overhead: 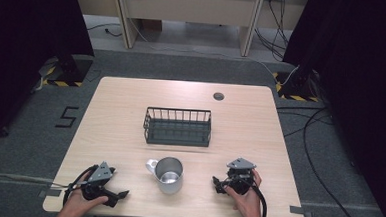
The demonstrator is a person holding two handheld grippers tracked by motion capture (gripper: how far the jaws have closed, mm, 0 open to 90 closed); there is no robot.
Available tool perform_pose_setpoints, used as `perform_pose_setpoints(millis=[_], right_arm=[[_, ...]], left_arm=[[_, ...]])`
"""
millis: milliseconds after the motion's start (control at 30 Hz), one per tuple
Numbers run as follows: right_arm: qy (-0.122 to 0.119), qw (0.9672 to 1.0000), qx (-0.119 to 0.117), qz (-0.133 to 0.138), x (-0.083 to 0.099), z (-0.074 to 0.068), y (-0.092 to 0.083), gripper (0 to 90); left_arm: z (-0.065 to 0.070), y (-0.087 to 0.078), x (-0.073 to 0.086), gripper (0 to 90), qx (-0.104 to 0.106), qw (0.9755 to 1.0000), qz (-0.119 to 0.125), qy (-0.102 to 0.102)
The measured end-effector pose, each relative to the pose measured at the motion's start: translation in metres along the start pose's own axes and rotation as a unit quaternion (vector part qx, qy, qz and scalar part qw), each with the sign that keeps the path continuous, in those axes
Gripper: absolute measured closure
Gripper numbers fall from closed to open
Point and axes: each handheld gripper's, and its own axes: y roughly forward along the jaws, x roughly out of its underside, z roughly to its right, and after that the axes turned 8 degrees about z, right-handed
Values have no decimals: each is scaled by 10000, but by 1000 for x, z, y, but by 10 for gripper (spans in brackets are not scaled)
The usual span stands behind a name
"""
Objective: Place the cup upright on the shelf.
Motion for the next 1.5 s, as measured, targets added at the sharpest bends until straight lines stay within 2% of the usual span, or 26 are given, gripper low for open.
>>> perform_pose_setpoints(millis=[133,200,233,300,333,367,400,500,600,767,867,1033,1067,1133,1267,1500], right_arm=[[-16,10000,-33,46,0,-1,-1,84],[-119,9997,-123,159,-1,-2,-4,207],[-191,9996,-56,213,-2,-4,-6,144],[-168,9995,-38,246,-2,-5,-7,159],[-134,9991,-125,370,-4,-7,-10,189],[-134,9991,-125,370,-4,-7,-10,189],[-67,9986,-202,491,-7,-11,-13,179],[-113,9981,-296,525,-12,-15,-17,187],[-117,9963,-478,712,-22,-26,-25,205],[-193,9944,-581,865,-33,-37,-32,235],[-355,9915,-792,972,-44,-46,-39,305],[-430,9892,-910,1066,-52,-53,-44,383],[-475,9878,-936,1146,-58,-58,-46,405],[-497,9872,-961,1169,-60,-59,-47,415],[-570,9838,-1088,1303,-76,-72,-45,465],[-723,9807,-1352,1211,-86,-89,-35,512]], left_arm=[[0,0,0,0,0,10000,1,-1],[0,0,0,0,0,10000,1,-1],[0,0,0,0,0,10000,0,0],[0,0,0,0,0,10000,0,3],[0,0,0,0,0,10000,1,-1],[0,0,0,0,0,10000,1,-1],[0,0,0,0,0,10000,1,-1],[0,0,0,0,0,10000,1,-1],[0,0,0,0,0,10000,1,-1],[0,0,0,0,0,10000,0,4],[0,0,0,0,-1,10000,2,1],[0,0,0,0,0,10000,2,-2],[0,0,0,0,0,10000,3,-3],[0,0,0,0,-1,10000,4,-1],[0,0,0,0,-3,10000,1,-1],[0,0,0,0,-2,10000,0,8]])
